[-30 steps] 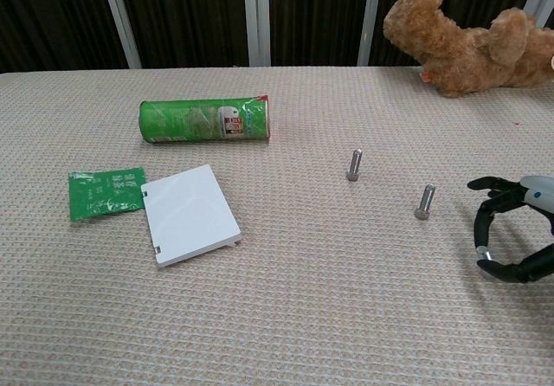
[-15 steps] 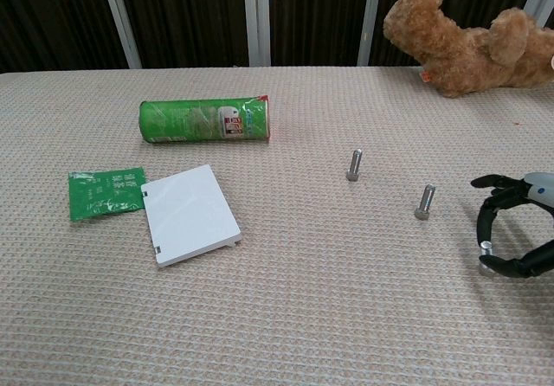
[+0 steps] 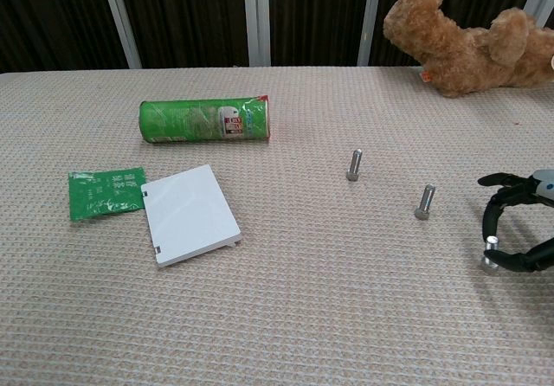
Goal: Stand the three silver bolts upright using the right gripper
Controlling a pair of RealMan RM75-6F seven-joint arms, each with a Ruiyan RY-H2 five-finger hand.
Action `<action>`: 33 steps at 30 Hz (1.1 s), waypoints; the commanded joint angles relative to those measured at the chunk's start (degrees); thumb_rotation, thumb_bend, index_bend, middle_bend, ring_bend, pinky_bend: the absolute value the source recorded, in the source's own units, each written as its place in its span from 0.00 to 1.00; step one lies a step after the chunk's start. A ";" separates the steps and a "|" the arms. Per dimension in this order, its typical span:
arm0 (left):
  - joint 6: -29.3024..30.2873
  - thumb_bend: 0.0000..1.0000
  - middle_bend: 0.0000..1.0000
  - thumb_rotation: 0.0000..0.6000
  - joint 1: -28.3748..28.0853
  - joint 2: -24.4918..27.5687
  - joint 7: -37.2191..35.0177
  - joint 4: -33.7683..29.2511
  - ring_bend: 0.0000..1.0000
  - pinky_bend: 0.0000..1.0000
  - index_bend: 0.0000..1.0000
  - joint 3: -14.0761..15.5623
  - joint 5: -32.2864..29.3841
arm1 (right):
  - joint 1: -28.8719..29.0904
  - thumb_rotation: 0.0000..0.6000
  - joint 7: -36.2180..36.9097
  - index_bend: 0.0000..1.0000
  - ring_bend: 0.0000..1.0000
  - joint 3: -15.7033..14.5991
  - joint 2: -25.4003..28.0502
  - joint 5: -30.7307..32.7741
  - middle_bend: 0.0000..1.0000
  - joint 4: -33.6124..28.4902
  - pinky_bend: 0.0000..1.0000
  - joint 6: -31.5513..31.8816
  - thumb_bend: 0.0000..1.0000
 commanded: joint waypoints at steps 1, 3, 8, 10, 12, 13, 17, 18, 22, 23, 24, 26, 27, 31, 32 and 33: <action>0.04 0.24 0.02 1.00 0.01 -0.03 0.05 -0.02 0.00 0.14 0.06 -0.01 0.00 | -0.06 1.00 0.89 0.61 0.00 0.12 0.13 -0.17 0.00 0.39 0.00 -0.39 0.37; 0.07 0.24 0.02 1.00 0.03 -0.03 0.03 -0.02 0.00 0.14 0.06 -0.03 -0.03 | -0.12 1.00 1.71 0.61 0.00 0.26 0.17 -0.14 0.00 0.48 0.00 -0.62 0.37; 0.11 0.24 0.02 1.00 0.06 0.00 -0.06 0.01 0.00 0.14 0.06 -0.02 -0.01 | -0.42 1.00 4.65 0.61 0.00 0.72 0.17 -0.43 0.00 0.97 0.00 -1.23 0.37; 0.09 0.24 0.02 1.00 0.05 -0.01 -0.06 0.01 0.00 0.14 0.06 -0.01 0.03 | -0.51 1.00 6.01 0.61 0.00 0.96 0.20 -0.42 0.00 1.09 0.00 -1.66 0.37; 0.13 0.24 0.02 1.00 0.06 -0.01 -0.06 0.00 0.00 0.14 0.06 -0.01 0.05 | -0.61 1.00 7.72 0.61 0.00 1.22 0.23 -0.68 0.00 1.41 0.00 -2.19 0.37; 0.14 0.24 0.02 1.00 0.07 -0.01 -0.06 0.00 0.00 0.14 0.06 -0.02 0.04 | -0.68 1.00 8.45 0.61 0.00 1.29 0.21 -0.83 0.00 1.65 0.00 -2.39 0.37; 0.16 0.24 0.02 1.00 0.09 -0.01 -0.06 0.00 0.00 0.14 0.06 -0.02 0.02 | -0.81 1.00 10.35 0.61 0.00 1.30 0.14 -1.09 0.00 2.50 0.00 -3.22 0.37; 0.15 0.24 0.02 1.00 0.08 -0.02 -0.03 0.00 0.00 0.14 0.06 -0.02 0.03 | -0.82 1.00 10.73 0.61 0.00 1.31 0.14 -1.13 0.00 2.67 0.00 -3.41 0.37; 0.14 0.24 0.02 1.00 0.08 -0.04 0.09 -0.02 0.00 0.14 0.06 0.01 0.07 | -0.81 1.00 11.85 0.61 0.00 1.27 0.26 -1.42 0.00 3.31 0.00 -4.12 0.37; 0.15 0.24 0.02 1.00 0.08 -0.05 0.10 -0.03 0.00 0.14 0.06 0.00 0.06 | -0.78 1.00 11.95 0.61 0.00 1.25 0.31 -1.54 0.00 3.38 0.00 -4.21 0.37; 0.17 0.24 0.02 1.00 0.09 -0.06 0.12 -0.03 0.00 0.14 0.06 -0.01 0.04 | -0.77 1.00 12.02 0.61 0.00 1.20 0.37 -1.67 0.00 3.41 0.00 -4.29 0.37; 0.14 0.24 0.02 1.00 0.07 -0.06 0.13 -0.04 0.00 0.14 0.06 -0.02 0.01 | -0.72 1.00 12.03 0.61 0.00 1.09 0.51 -1.76 0.00 3.42 0.00 -4.46 0.37; 0.13 0.24 0.02 1.00 0.07 -0.07 0.14 -0.03 0.00 0.14 0.06 -0.01 0.01 | -0.70 1.00 11.99 0.61 0.00 1.04 0.57 -1.78 0.00 3.42 0.00 -4.51 0.37; 0.14 0.24 0.02 1.00 0.08 -0.05 0.10 -0.05 0.00 0.14 0.06 -0.01 0.04 | -0.61 1.00 11.83 0.61 0.00 0.92 0.74 -1.68 0.00 3.42 0.00 -4.73 0.37; 0.15 0.24 0.02 1.00 0.09 -0.05 0.08 -0.04 0.00 0.14 0.06 -0.02 0.03 | -0.57 1.00 11.77 0.61 0.00 0.90 0.78 -1.66 0.00 3.42 0.00 -4.77 0.37; 0.15 0.24 0.02 1.00 0.09 -0.04 0.07 -0.04 0.00 0.14 0.06 -0.02 0.02 | -0.54 1.00 11.67 0.61 0.00 0.87 0.84 -1.62 0.00 3.42 0.00 -4.82 0.37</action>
